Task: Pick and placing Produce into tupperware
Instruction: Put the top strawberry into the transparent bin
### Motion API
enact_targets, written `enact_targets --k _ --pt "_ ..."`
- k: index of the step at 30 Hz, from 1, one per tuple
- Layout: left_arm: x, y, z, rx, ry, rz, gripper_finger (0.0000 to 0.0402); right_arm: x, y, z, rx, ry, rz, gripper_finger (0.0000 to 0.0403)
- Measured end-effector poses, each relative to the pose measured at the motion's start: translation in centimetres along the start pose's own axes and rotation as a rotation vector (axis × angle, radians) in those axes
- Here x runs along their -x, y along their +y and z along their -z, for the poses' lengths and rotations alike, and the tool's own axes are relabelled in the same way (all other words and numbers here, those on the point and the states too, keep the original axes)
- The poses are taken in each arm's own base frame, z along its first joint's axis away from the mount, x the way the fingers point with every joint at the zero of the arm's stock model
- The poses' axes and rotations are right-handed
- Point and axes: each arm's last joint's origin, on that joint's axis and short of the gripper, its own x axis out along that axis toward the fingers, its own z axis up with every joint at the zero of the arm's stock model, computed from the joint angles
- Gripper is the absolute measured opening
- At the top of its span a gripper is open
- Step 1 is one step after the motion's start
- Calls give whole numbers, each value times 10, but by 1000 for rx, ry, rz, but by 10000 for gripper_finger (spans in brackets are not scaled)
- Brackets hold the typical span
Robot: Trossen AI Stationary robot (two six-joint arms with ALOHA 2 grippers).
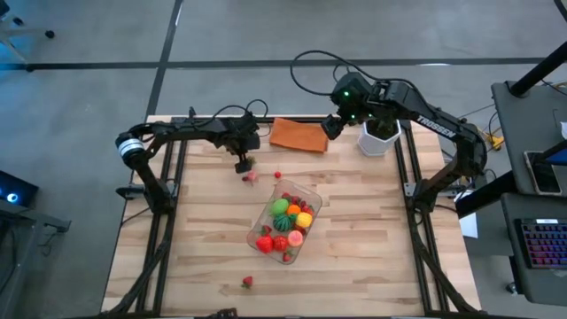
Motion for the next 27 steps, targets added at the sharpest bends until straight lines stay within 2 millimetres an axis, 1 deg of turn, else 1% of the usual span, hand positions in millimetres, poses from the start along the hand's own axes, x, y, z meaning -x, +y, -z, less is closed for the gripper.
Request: enact_targets --k 3,6,12,19,27 --pt "0 0 -1 -127 -7 -3 365 0 0 0 22 0 1 277" --pt "0 0 -1 -208 -7 -2 360 0 0 0 40 -1 4 274" --pt "0 0 -1 -319 -9 0 330 -7 1 -1 90 16 9 274" --pt "0 0 -1 -324 -11 1 293 -22 4 -4 145 39 14 272" --pt "-1 -4 -1 -327 -40 58 286 -45 8 -6 183 86 23 269"
